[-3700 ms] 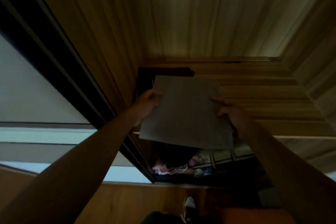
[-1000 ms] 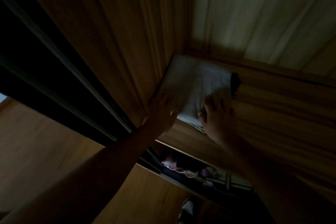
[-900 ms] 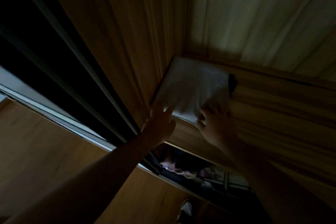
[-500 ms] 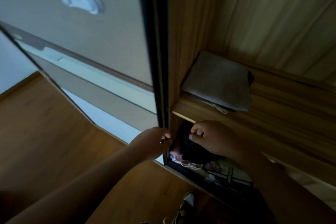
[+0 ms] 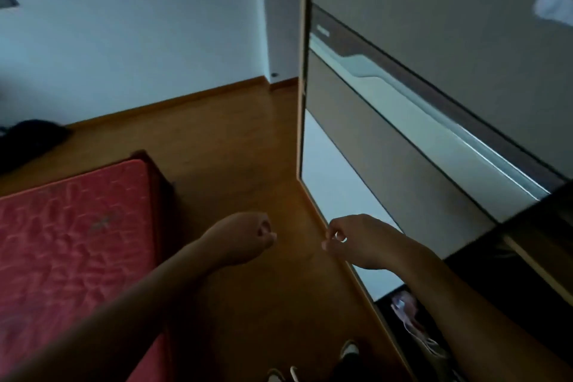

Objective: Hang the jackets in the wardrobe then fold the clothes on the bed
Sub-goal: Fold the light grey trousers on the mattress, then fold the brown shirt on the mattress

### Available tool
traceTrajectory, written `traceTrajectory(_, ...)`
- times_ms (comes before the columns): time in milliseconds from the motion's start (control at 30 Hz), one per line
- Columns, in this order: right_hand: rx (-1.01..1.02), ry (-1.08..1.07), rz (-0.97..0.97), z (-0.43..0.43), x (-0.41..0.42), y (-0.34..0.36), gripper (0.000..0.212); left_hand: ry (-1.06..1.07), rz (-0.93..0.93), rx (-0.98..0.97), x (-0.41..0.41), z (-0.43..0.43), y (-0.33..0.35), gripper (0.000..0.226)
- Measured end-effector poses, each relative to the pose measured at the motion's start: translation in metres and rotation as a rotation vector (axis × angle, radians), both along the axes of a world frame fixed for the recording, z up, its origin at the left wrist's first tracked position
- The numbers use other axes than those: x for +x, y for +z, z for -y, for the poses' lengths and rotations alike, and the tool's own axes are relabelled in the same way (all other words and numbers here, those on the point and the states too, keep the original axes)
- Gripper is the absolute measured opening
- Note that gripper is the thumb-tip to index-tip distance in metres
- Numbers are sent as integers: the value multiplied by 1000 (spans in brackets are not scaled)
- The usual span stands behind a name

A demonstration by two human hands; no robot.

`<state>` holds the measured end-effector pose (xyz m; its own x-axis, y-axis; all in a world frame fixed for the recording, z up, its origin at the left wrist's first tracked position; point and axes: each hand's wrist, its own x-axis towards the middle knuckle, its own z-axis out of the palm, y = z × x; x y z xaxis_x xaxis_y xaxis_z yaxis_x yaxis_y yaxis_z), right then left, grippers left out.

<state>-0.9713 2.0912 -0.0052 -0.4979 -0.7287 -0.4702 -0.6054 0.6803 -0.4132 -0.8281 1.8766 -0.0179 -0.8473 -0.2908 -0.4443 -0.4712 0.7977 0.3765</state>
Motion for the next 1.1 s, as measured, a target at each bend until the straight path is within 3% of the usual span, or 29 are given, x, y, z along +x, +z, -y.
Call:
traceTrajectory(167, -8, 203, -21, 96, 7, -4, 29, 218, -6, 21, 53, 68, 5, 21)
traceTrajectory(400, 2, 432, -61, 218, -22, -22, 40, 351, 9, -45, 63, 152, 3, 20)
traceTrajectory(1100, 51, 721, -117, 589, -232, 15, 34, 654, 18, -32, -131, 440, 20, 25)
